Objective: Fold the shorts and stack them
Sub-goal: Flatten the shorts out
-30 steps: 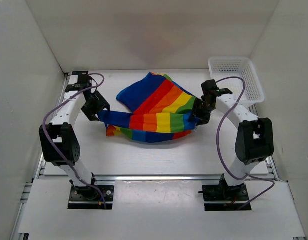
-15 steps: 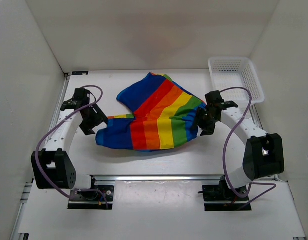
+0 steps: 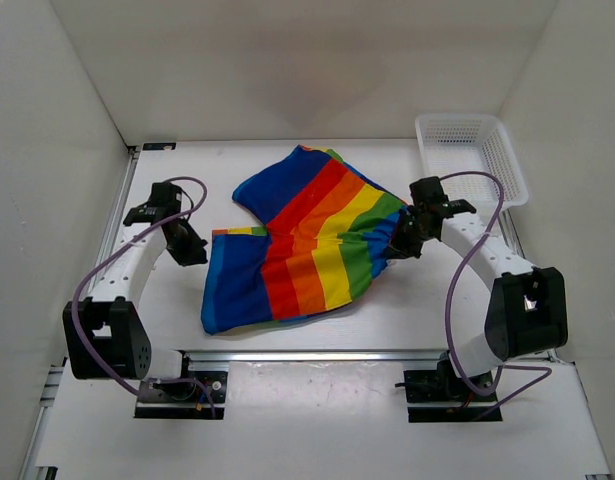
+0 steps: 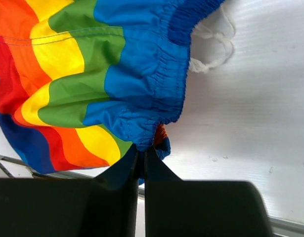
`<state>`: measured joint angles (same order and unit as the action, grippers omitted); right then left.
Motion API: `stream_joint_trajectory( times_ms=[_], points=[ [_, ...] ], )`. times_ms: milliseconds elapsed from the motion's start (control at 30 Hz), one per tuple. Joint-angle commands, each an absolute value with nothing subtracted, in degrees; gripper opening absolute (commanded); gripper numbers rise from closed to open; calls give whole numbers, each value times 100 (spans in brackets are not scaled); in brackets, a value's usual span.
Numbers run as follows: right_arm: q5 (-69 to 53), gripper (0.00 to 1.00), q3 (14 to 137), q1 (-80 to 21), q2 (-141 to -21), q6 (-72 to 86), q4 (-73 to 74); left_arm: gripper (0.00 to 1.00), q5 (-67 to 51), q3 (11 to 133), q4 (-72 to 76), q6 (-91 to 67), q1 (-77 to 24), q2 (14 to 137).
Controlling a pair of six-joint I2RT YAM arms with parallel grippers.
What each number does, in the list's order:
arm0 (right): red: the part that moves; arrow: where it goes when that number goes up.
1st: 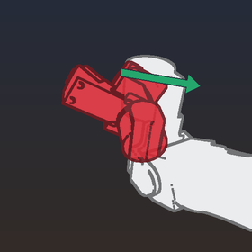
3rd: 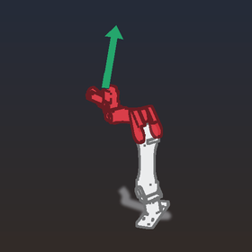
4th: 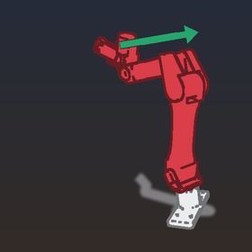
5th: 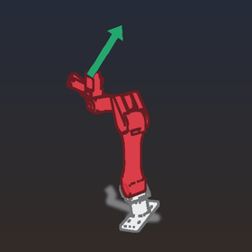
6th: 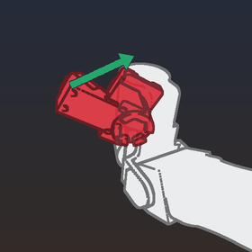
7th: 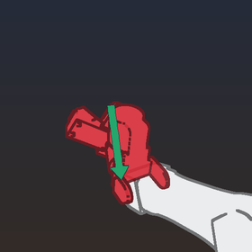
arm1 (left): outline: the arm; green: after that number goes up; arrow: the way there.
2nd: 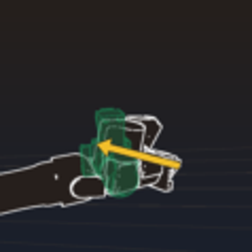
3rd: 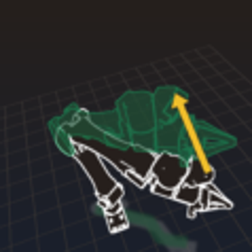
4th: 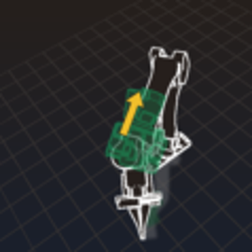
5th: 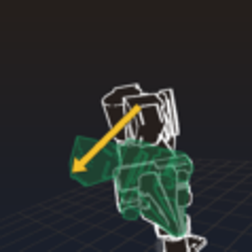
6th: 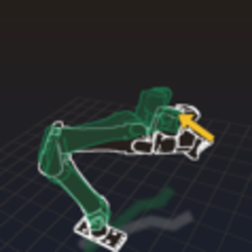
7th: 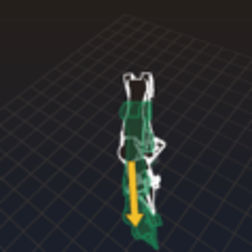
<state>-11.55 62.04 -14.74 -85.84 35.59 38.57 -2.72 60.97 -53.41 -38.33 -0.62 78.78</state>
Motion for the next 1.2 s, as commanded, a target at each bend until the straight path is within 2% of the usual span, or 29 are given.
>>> stream_joint_trajectory(
  times_ms=[0,167,200,233,300,333,400,467,667,800,833,900,933,967,1000,1100,1167],
  points=[
    [-863,0,6135,-1468,-8236,3446,4103,10,-176,6293,-5448,-3779,-97,7489],
    [-563,0,5329,-1468,-7920,3375,4561,11,-123,6084,-5906,-3718,-149,7164],
    [-563,3,5196,-1468,-7919,3375,4562,22,-297,5969,-5958,-3718,-149,7024],
    [-484,11,5081,-1468,-7919,3427,4562,28,-412,5846,-5959,-3779,-149,6944],
    [-431,35,4870,-1468,-7919,3506,4562,39,-693,5442,-6029,-3902,-289,6708],
    [-361,55,4869,-1468,-7919,3603,4562,51,-755,5301,-6090,-3963,-386,6619],
    [-360,68,4816,-1468,-7867,3664,4614,59,-870,4949,-6152,-4165,-518,6321],
    [-299,74,4755,-1415,-7805,3735,4754,60,-940,4747,-6336,-4341,-719,6109],
    [-360,75,4527,-1354,-7252,3850,4931,56,-721,4447,-6645,-5272,-1353,5546],
    [-676,75,4307,-1354,-6804,3964,5036,51,-642,4395,-6645,-5545,-1800,5879],
    [-677,73,4307,-1354,-6733,4033,5036,49,-589,4334,-6645,-5616,-1871,6089],
    [-729,62,4254,-1354,-6548,4095,5036,41,-388,4255,-6321,-5686,-2003,6283],
    [-729,56,4202,-1354,-6548,4096,4906,36,-300,4202,-6215,-5739,-2004,6415],
    [-790,45,4201,-1354,-6487,4096,4904,32,-134,4132,-6057,-5739,-2004,6721],
    [-852,41,4201,-1354,-6486,4096,4800,24,-36,4131,-5803,-5739,-2004,6906],
    [-1054,39,4140,-1354,-6670,4096,4475,16,114,4131,-5520,-5801,-2004,7820],
    [-1116,42,4087,-1354,-6933,4096,4246,13,176,4384,-5432,-5731,-2065,8381]
  ],
)
